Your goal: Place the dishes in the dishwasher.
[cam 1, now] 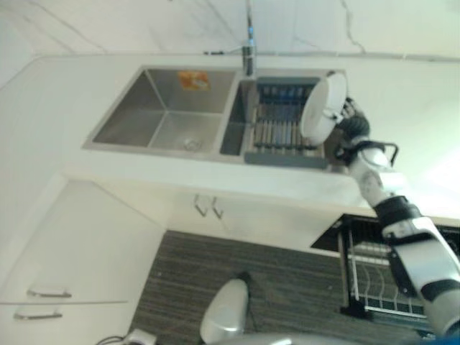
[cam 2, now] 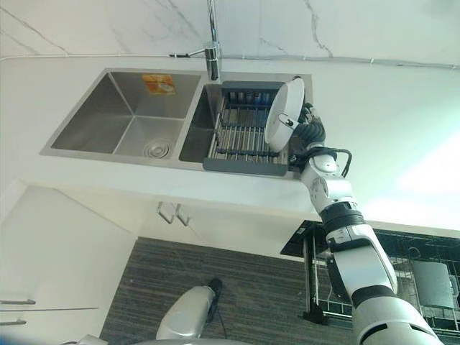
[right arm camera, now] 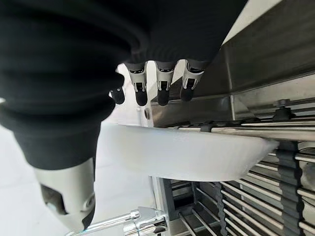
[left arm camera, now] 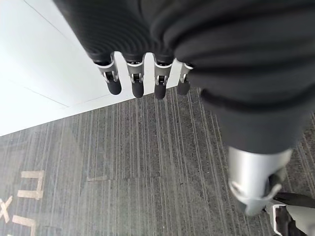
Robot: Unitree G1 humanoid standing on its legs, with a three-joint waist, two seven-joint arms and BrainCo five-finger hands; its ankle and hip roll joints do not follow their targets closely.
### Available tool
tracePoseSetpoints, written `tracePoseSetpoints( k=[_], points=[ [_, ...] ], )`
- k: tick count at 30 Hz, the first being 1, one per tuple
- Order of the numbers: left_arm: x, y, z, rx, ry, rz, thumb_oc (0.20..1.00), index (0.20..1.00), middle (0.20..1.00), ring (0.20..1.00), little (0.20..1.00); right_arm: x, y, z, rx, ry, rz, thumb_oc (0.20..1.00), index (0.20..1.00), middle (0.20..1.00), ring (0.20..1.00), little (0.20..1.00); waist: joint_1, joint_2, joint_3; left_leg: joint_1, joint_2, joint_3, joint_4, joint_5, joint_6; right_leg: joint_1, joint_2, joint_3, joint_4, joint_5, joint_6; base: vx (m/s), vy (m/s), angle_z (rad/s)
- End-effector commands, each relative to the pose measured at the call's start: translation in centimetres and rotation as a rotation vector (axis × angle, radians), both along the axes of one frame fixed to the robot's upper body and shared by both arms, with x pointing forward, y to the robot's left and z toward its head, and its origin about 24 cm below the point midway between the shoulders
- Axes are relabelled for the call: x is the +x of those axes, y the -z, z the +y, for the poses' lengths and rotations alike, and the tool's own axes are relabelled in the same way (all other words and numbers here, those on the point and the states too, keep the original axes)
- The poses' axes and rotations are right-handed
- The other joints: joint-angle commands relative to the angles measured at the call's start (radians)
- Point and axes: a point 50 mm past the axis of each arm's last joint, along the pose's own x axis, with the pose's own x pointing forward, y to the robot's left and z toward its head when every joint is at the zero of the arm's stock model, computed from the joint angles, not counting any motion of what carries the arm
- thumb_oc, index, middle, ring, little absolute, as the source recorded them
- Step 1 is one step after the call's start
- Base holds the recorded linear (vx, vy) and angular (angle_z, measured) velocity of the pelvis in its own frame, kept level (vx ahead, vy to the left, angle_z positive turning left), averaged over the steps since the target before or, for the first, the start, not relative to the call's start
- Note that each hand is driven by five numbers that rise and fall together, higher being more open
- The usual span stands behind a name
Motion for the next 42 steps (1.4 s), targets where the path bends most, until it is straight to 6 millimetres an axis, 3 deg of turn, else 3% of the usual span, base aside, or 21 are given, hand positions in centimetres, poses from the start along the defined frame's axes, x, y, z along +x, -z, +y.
tracePoseSetpoints(
  k=[1,7,17,23,24,25,31,33,35,42],
  points=[
    [-1.3,-1.0,2.8,0.099,0.051,0.094,1.0,1.0,1.0,1.0,1.0,0.6,-3.6,0.6,-0.009,-0.021,-0.118,1.0,1.0,1.0,1.0,1.0,0.024,-0.016,-0.022,-0.103,0.065,-0.074,-0.117,0.141,-0.069,0.077,-0.035,0.013,0.028,-0.022,0.029,0.0,0.0,0.0],
    [-0.6,-1.1,2.8,0.096,0.049,0.073,1.0,1.0,1.0,1.0,1.0,0.7,-4.0,0.4,-0.007,-0.021,-0.125,1.0,1.0,1.0,1.0,1.0,0.028,-0.014,-0.01,-0.12,0.061,-0.076,-0.109,0.142,-0.069,0.074,-0.041,0.008,0.029,-0.023,0.03,-0.01,0.016,0.03],
    [0.9,-1.5,3.1,0.1,0.056,0.035,1.0,1.0,1.0,1.0,1.0,1.3,-6.9,-0.8,-0.049,0.022,-0.158,1.0,1.0,1.0,1.0,1.0,0.043,-0.018,0.008,-0.15,0.059,-0.073,-0.104,0.146,-0.071,0.067,-0.049,0.001,0.023,-0.015,0.031,-0.02,0.024,0.02],
    [1.4,-1.6,3.3,0.107,0.062,0.026,1.0,1.0,1.0,1.0,1.0,1.3,-6.9,-1.1,-0.05,0.049,-0.147,1.0,1.0,1.0,1.0,1.0,0.048,-0.024,0.01,-0.164,0.062,-0.067,-0.098,0.148,-0.07,0.069,-0.051,-0.008,0.022,-0.013,0.03,0.0,0.006,0.04],
    [1.5,-1.7,3.3,0.108,0.062,0.025,1.0,1.0,1.0,1.0,1.0,1.3,-6.9,-1.2,-0.052,0.054,-0.147,0.529,0.529,0.529,0.529,0.529,0.05,-0.025,0.01,-0.166,0.062,-0.068,-0.098,0.148,-0.07,0.068,-0.05,-0.008,0.023,-0.013,0.029,0.0,-0.004,0.07],
    [1.5,-1.7,3.4,0.109,0.062,0.022,1.0,1.0,1.0,1.0,1.0,1.3,-7.0,-1.3,-0.059,0.055,-0.15,0.2,0.2,0.2,0.2,0.2,0.051,-0.026,0.01,-0.168,0.061,-0.07,-0.103,0.15,-0.069,0.067,-0.049,-0.008,0.021,-0.012,0.03,-0.01,-0.003,0.08],
    [1.9,-1.7,3.4,0.103,0.064,-0.014,1.0,1.0,1.0,1.0,1.0,1.0,-8.9,-0.2,-0.128,0.03,-0.301,0.2,0.2,0.2,0.2,0.2,0.056,-0.031,0.023,-0.174,0.053,-0.076,-0.118,0.154,-0.064,0.051,-0.049,-0.001,0.016,-0.004,0.027,-0.06,-0.009,0.02],
    [2.1,-1.8,3.4,0.102,0.062,-0.02,1.0,1.0,1.0,1.0,1.0,-0.1,-11.2,1.5,-0.307,0.031,-0.495,0.2,0.2,0.2,0.2,0.2,0.05,-0.035,0.021,-0.176,0.054,-0.073,-0.12,0.154,-0.061,0.044,-0.047,0.009,0.014,0.0,0.03,-0.09,-0.039,-0.02],
    [1.7,-1.6,3.5,0.103,0.045,-0.032,1.0,1.0,1.0,1.0,1.0,-1.5,-12.4,2.3,-0.346,0.083,-0.641,0.2,0.2,0.2,0.2,0.2,0.032,-0.048,0.022,-0.165,0.062,-0.053,-0.122,0.146,-0.058,0.042,-0.042,0.024,0.005,0.007,0.033,-0.16,-0.077,-0.14],
    [-0.2,-1.0,3.3,0.121,0.023,-0.022,1.0,1.0,1.0,1.0,1.0,-3.4,-12.2,3.8,-0.443,0.203,-0.785,0.2,0.2,0.2,0.2,0.2,0.003,-0.088,-0.025,-0.104,0.094,0.003,-0.112,0.111,-0.053,0.053,-0.035,0.033,0.0,0.02,0.043,-0.08,-0.088,-0.27]
  ],
)
